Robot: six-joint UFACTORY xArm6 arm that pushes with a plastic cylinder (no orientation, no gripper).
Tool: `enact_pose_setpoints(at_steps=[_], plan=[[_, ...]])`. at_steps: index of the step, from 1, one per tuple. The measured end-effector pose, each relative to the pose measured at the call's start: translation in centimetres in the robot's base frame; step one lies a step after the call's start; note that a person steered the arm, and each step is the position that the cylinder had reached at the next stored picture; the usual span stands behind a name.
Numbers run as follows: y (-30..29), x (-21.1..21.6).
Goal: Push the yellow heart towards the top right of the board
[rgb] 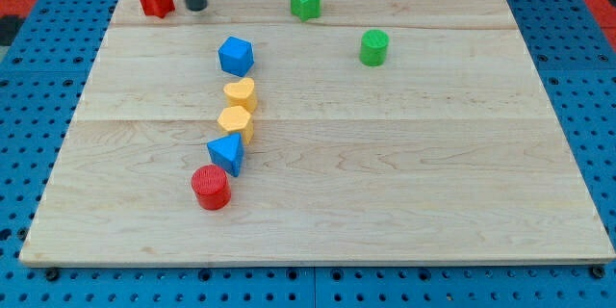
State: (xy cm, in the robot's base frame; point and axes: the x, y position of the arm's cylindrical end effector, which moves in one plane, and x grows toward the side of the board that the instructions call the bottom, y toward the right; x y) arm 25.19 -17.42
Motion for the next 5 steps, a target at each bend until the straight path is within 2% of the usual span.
enact_pose_setpoints(at_steps=[1, 2, 4, 5], plan=[[1.0, 11.0], [4.6, 12.7], [7.2, 16.6], [17.2, 15.5]])
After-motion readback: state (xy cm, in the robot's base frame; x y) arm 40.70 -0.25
